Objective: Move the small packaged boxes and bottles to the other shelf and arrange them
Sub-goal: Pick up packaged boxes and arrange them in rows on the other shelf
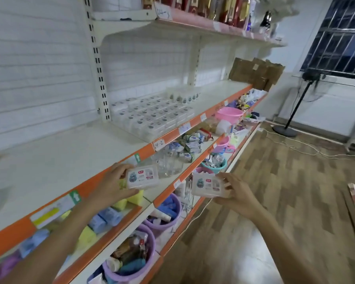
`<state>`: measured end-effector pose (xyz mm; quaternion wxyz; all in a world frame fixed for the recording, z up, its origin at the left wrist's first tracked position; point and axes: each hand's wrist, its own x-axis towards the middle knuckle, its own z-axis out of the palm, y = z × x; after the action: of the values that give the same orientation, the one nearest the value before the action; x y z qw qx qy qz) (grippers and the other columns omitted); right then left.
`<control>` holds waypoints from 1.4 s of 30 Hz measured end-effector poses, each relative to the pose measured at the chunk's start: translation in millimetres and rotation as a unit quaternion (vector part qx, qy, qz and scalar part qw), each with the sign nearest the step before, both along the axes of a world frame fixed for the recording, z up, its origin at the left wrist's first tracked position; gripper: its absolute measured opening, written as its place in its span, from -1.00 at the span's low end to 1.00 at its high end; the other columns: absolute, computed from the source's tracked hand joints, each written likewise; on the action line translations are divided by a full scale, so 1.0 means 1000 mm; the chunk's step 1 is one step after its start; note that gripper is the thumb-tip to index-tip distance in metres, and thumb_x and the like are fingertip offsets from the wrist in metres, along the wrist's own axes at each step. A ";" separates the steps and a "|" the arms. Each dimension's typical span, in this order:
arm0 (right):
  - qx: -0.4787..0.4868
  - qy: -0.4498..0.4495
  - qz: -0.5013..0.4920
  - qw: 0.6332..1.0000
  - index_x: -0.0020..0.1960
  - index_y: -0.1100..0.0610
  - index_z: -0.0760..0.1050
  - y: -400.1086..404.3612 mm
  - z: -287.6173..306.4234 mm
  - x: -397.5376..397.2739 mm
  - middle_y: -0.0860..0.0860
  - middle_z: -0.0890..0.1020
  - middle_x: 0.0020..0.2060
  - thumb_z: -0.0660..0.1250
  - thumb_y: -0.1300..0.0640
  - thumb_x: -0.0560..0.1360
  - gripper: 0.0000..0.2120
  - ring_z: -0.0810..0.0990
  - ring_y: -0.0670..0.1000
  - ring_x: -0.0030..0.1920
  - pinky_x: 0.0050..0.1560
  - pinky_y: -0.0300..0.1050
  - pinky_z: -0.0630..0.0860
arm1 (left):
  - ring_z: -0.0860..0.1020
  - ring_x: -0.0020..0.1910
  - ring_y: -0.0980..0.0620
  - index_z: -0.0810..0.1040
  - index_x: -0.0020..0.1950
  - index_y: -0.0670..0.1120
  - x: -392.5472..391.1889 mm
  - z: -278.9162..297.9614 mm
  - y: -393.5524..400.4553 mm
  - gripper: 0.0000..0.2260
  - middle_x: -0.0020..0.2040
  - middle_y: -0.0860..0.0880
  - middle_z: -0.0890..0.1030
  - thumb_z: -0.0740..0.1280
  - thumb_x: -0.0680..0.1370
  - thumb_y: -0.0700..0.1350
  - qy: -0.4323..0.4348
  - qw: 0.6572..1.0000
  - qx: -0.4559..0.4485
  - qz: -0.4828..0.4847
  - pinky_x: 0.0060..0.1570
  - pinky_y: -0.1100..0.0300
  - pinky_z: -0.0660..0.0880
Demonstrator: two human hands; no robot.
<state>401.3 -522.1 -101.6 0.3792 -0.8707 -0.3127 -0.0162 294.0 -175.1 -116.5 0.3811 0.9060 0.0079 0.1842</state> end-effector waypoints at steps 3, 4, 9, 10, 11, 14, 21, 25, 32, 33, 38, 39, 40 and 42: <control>-0.004 -0.013 -0.027 1.000 0.09 -0.15 0.35 -0.026 -0.007 0.020 -0.28 0.45 0.01 0.51 0.07 0.18 -0.44 0.53 -0.14 -0.03 -0.16 -0.40 0.46 | 0.47 0.10 0.05 0.38 0.16 0.03 0.036 0.001 -0.021 -0.43 0.13 -0.04 0.41 0.56 0.27 -0.21 0.007 1.000 0.014 0.004 0.06 0.35 0.40; -0.003 -0.012 -0.030 0.999 0.09 -0.17 0.35 -0.033 -0.009 0.031 -0.28 0.46 0.01 0.52 0.08 0.19 -0.43 0.53 -0.09 -0.02 -0.15 -0.36 0.47 | 0.45 0.09 0.07 0.37 0.16 0.02 0.048 0.002 -0.027 -0.43 0.13 -0.04 0.40 0.55 0.27 -0.23 0.006 1.000 0.014 0.012 0.03 0.41 0.35; -0.007 -0.006 -0.018 1.000 0.18 -0.07 0.38 -0.058 -0.004 0.102 -0.32 0.39 0.00 0.57 0.14 0.23 -0.40 0.48 -0.17 -0.05 -0.14 -0.52 0.40 | 0.46 0.11 0.01 0.39 0.17 0.00 0.110 0.011 -0.058 -0.43 0.12 -0.03 0.39 0.56 0.25 -0.10 -0.002 1.000 0.019 0.022 0.12 0.19 0.42; -0.009 0.003 -0.015 1.000 0.21 -0.02 0.38 -0.061 -0.002 0.119 -0.31 0.38 0.00 0.57 0.15 0.25 -0.39 0.47 -0.19 -0.05 -0.13 -0.53 0.40 | 0.45 0.12 0.02 0.40 0.20 -0.03 0.121 0.013 -0.064 -0.43 0.12 -0.02 0.39 0.56 0.27 -0.12 -0.001 0.999 0.022 0.029 0.14 0.18 0.42; -0.008 0.009 -0.009 1.000 0.23 0.01 0.38 -0.065 0.000 0.137 -0.28 0.39 0.02 0.57 0.15 0.26 -0.38 0.47 -0.20 -0.04 -0.13 -0.54 0.40 | 0.43 0.13 0.04 0.40 0.23 -0.06 0.134 0.016 -0.070 -0.43 0.12 -0.01 0.38 0.55 0.30 -0.14 -0.001 0.999 0.029 0.039 0.16 0.19 0.40; 0.001 0.019 0.015 1.000 0.22 -0.02 0.37 -0.076 0.005 0.190 -0.17 0.44 0.05 0.56 0.21 0.27 -0.39 0.52 -0.08 0.03 -0.14 -0.54 0.41 | 0.41 0.10 0.09 0.40 0.27 -0.08 0.169 0.024 -0.084 -0.44 0.08 0.01 0.37 0.53 0.33 -0.12 0.004 0.997 0.053 0.061 0.18 0.20 0.39; -0.016 -0.025 0.084 0.996 0.30 0.09 0.40 -0.066 0.027 0.291 -0.09 0.47 0.13 0.54 0.14 0.29 -0.38 0.50 -0.07 0.09 0.00 -0.35 0.48 | 0.41 0.11 0.09 0.41 0.29 -0.11 0.230 0.045 -0.104 -0.44 0.10 0.02 0.36 0.52 0.34 -0.10 0.005 0.988 0.069 0.141 0.12 0.31 0.35; 0.008 -0.026 0.131 0.991 0.31 0.06 0.39 -0.030 0.044 0.335 -0.05 0.52 0.14 0.53 0.11 0.31 -0.38 0.52 -0.03 0.09 0.04 -0.14 0.52 | 0.44 0.10 0.08 0.41 0.28 -0.08 0.258 0.062 -0.099 -0.44 0.10 0.03 0.36 0.52 0.34 -0.08 0.004 0.982 0.079 0.169 0.10 0.35 0.32; 0.035 -0.016 0.204 0.978 0.32 0.05 0.38 0.065 0.079 0.415 -0.12 0.43 0.08 0.51 0.10 0.35 -0.41 0.49 -0.09 0.04 -0.07 -0.39 0.41 | 0.39 0.08 0.13 0.38 0.32 -0.04 0.323 0.090 -0.044 -0.42 0.11 0.06 0.35 0.51 0.35 -0.04 -0.003 0.967 0.138 0.216 0.12 0.36 0.33; 0.038 -0.011 0.212 0.977 0.32 0.05 0.38 0.080 0.083 0.428 -0.12 0.42 0.07 0.51 0.10 0.35 -0.41 0.49 -0.08 0.03 -0.07 -0.36 0.41 | 0.39 0.09 0.12 0.37 0.32 -0.03 0.335 0.092 -0.033 -0.42 0.11 0.06 0.34 0.50 0.36 -0.03 -0.001 0.965 0.141 0.222 0.13 0.32 0.32; 0.032 -0.028 0.242 0.969 0.32 0.10 0.40 0.155 0.099 0.492 -0.05 0.45 0.10 0.52 0.11 0.34 -0.41 0.48 -0.08 0.01 -0.07 -0.41 0.40 | 0.43 0.09 0.05 0.39 0.29 -0.08 0.391 0.099 0.024 -0.46 0.09 0.02 0.38 0.49 0.37 -0.05 0.014 0.961 0.106 0.256 0.10 0.29 0.34; 0.030 -0.028 0.245 0.969 0.30 0.10 0.42 0.170 0.101 0.505 -0.02 0.47 0.11 0.52 0.12 0.33 -0.42 0.48 -0.08 0.00 -0.11 -0.44 0.40 | 0.43 0.07 0.06 0.39 0.29 -0.08 0.400 0.100 0.036 -0.46 0.08 0.01 0.39 0.49 0.37 -0.04 0.021 0.958 0.101 0.266 0.08 0.29 0.34; 0.027 -0.026 0.246 0.969 0.29 0.11 0.43 0.184 0.102 0.516 0.00 0.48 0.11 0.53 0.13 0.33 -0.42 0.49 -0.07 -0.01 -0.13 -0.47 0.40 | 0.43 0.06 0.07 0.39 0.29 -0.08 0.409 0.100 0.048 -0.46 0.08 0.01 0.40 0.49 0.37 -0.03 0.028 0.955 0.101 0.277 0.06 0.29 0.33; 0.019 -0.020 0.253 0.967 0.30 0.12 0.42 0.213 0.102 0.537 0.01 0.48 0.12 0.54 0.13 0.32 -0.41 0.49 -0.05 0.00 -0.11 -0.46 0.42 | 0.41 0.05 0.09 0.40 0.30 -0.07 0.425 0.100 0.069 -0.46 0.08 0.03 0.41 0.48 0.38 0.01 0.039 0.947 0.109 0.299 0.02 0.29 0.31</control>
<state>938.3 -309.5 0.7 0.3811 -0.7554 -0.5300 0.0573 718.7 -106.0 -16.7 0.2068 0.9044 0.2734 0.2540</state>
